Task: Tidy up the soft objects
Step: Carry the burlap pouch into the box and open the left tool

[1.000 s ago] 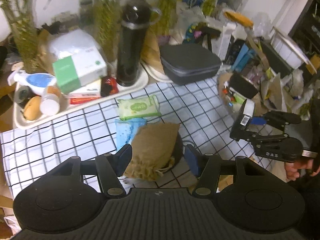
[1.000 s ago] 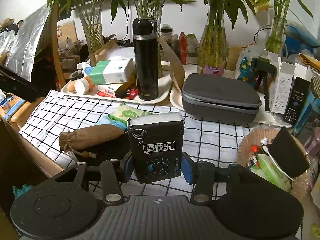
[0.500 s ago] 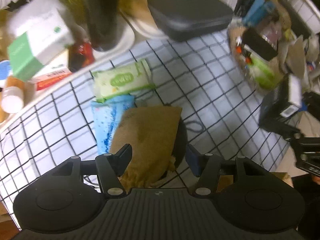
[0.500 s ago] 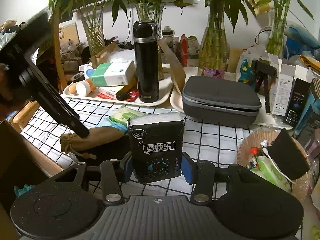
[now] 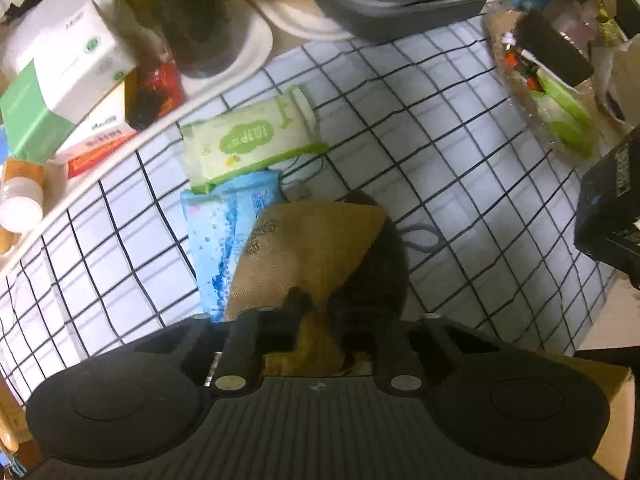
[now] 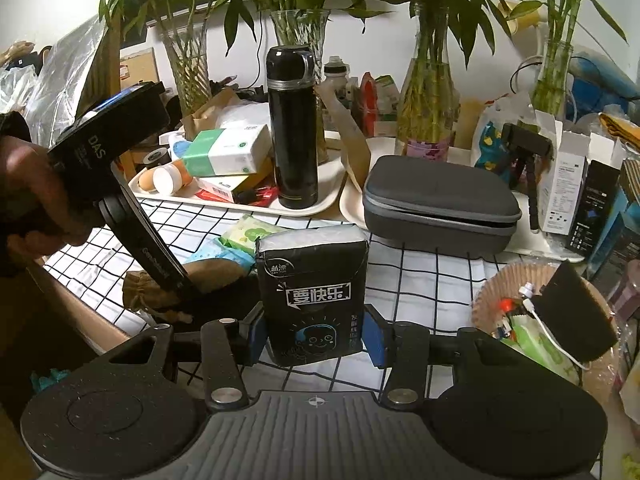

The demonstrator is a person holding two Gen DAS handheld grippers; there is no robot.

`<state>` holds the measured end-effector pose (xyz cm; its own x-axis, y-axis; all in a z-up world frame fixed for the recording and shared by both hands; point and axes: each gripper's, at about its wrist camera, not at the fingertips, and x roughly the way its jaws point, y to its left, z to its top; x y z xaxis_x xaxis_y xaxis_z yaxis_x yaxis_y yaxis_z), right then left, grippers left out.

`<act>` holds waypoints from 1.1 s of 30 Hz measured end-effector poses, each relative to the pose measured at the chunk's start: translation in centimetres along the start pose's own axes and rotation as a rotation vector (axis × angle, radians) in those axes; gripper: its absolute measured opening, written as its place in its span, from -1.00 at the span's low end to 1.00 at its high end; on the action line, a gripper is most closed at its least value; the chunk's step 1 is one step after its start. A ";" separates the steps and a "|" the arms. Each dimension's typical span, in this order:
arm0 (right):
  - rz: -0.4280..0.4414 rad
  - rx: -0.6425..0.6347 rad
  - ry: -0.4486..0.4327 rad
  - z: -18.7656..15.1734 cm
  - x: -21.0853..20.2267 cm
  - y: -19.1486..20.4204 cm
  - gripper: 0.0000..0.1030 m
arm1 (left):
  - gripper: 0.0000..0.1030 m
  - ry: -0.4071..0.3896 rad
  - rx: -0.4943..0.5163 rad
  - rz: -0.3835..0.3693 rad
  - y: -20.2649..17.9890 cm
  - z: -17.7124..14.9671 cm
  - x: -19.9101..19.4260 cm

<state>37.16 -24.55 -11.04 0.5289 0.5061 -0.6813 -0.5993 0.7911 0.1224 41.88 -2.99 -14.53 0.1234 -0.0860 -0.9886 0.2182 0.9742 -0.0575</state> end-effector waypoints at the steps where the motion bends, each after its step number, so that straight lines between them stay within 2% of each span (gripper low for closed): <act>1: 0.000 -0.003 -0.001 0.0 0.0 0.0 0.00 | -0.90 -0.008 0.002 0.005 0.0 -0.1 -0.3; 7: 0.000 -0.008 -0.002 0.0 0.0 0.2 0.00 | -0.97 -0.106 0.040 0.057 0.3 -1.2 -3.2; 15: -0.029 -0.031 -0.007 0.5 0.1 0.7 0.00 | -0.97 -0.270 0.039 0.036 1.1 -3.6 -7.4; 24: -0.020 -0.041 -0.033 1.9 -4.4 2.4 0.00 | -0.97 -0.463 0.024 -0.004 1.0 -6.8 -13.7; 33: -0.014 -0.061 -0.046 2.2 -8.9 4.3 0.00 | -0.97 -0.578 0.061 -0.030 -0.6 -12.1 -19.7</act>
<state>31.22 -24.90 -2.82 0.5637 0.5112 -0.6488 -0.6261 0.7768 0.0681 27.64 0.61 3.28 0.6210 -0.2304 -0.7492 0.2832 0.9572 -0.0596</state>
